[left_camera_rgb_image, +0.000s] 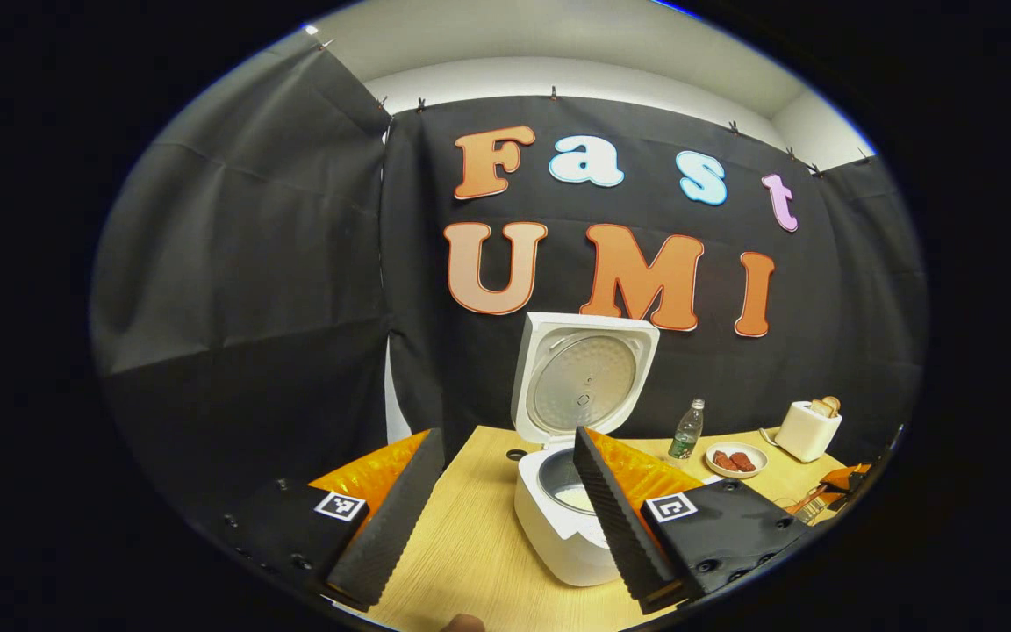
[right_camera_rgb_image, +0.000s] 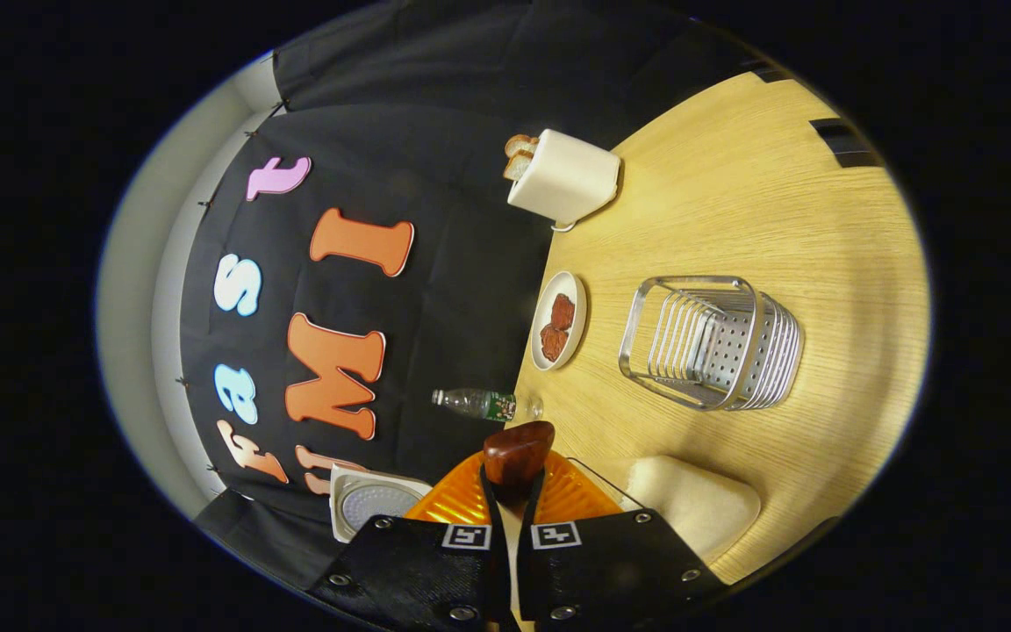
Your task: Close the left gripper, press the button to open the rice cooker; take a wooden spoon from the chopstick holder with the right hand, scoop a spoonful of rice and pour it into the rice cooker, then put the wooden spoon back into the chopstick holder.
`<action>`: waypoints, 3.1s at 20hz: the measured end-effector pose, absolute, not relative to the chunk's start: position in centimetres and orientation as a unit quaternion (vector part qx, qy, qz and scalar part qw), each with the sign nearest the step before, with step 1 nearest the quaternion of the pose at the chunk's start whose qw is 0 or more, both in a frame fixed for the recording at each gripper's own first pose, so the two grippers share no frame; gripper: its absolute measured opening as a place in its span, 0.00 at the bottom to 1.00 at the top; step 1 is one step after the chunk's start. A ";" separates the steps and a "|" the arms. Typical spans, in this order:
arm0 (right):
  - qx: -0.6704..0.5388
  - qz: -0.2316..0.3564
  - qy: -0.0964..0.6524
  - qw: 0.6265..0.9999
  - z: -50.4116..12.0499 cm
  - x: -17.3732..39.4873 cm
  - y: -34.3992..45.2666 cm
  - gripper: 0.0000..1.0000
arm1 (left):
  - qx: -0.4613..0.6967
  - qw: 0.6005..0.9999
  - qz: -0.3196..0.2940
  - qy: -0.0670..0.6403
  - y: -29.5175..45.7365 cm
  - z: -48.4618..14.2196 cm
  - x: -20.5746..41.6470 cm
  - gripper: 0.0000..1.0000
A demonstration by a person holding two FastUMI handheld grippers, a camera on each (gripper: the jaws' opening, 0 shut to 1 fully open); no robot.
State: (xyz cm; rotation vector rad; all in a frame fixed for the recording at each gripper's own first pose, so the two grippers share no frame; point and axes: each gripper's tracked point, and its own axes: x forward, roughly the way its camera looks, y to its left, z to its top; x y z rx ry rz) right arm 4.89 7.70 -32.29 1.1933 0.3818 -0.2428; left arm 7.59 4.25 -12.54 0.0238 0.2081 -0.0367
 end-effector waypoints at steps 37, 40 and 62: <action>0.371 0.065 0.170 0.911 -18.6 21.8 32.3 0.02 | 0.006 0.993 -0.009 0.114 7.7 -14.6 9.5 1.00; 0.354 0.072 0.174 0.916 -18.7 22.1 32.9 0.02 | 0.003 0.993 -0.011 0.115 7.6 -14.8 9.4 1.00; 0.239 0.109 0.148 0.954 -16.4 22.1 34.8 0.02 | 0.028 0.998 -0.014 0.062 6.3 -7.8 9.0 1.00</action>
